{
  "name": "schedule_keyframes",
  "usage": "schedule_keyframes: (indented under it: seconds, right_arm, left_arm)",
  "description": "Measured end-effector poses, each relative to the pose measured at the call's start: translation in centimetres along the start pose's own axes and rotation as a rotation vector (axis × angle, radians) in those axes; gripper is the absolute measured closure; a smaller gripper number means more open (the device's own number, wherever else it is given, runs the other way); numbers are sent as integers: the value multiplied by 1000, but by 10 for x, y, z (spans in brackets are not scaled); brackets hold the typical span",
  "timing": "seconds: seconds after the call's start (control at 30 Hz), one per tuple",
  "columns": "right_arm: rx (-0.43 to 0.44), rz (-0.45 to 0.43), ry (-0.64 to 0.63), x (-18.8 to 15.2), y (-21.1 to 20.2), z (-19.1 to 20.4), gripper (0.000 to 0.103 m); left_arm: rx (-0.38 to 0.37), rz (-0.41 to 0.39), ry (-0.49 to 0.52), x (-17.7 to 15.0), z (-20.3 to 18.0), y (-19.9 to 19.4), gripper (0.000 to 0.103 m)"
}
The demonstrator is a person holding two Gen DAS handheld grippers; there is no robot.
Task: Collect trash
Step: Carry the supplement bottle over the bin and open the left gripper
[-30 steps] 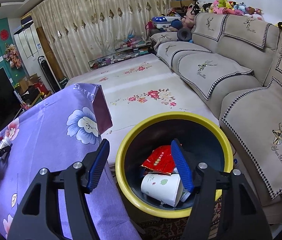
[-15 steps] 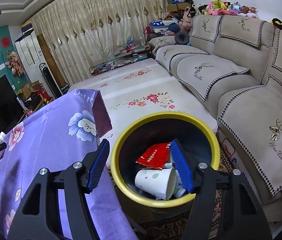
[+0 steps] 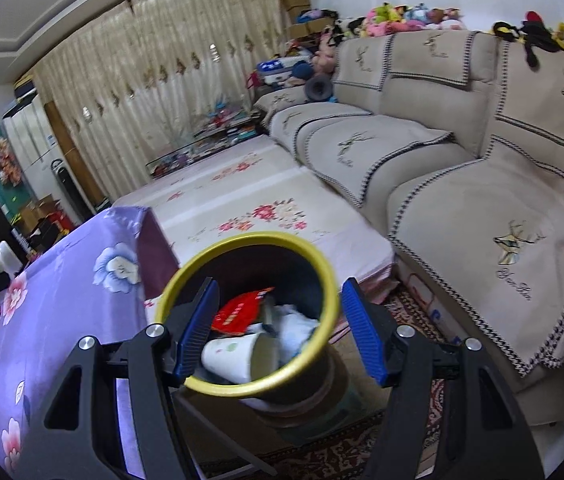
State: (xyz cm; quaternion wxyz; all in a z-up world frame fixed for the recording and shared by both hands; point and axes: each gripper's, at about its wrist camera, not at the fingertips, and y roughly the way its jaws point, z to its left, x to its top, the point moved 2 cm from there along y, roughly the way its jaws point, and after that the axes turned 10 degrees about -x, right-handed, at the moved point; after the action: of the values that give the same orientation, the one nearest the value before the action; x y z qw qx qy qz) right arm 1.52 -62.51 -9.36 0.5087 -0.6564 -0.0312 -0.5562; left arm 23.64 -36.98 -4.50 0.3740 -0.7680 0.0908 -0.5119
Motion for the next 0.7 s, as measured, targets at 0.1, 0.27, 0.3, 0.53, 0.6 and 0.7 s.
schedule_keyframes:
  seconds: [0.1,0.27,0.3,0.53,0.6,0.7]
  right_arm:
    - [-18,-14,18,2,-4,-18,42]
    - [-29,-30,30,6,-8,-36,42]
    - [-30,-33,32,7,-9,-40,42]
    - [-37,-42,49,8,-10,-60,42]
    - [-36,-42,54,7,-10,-63,42]
    - [-36,-36,62,7,-8,-67,41]
  left_arm:
    - [-62,43,24,12,-32,34,56]
    - [-120,130,46,26,-73,100,56]
    - [-128,149,40,26,-79,112,56]
    - [-153,246,13,21,-96,189,56]
    - [-156,268,6,17,-100,206,56]
    - [-153,290,0,12,-106,225,56]
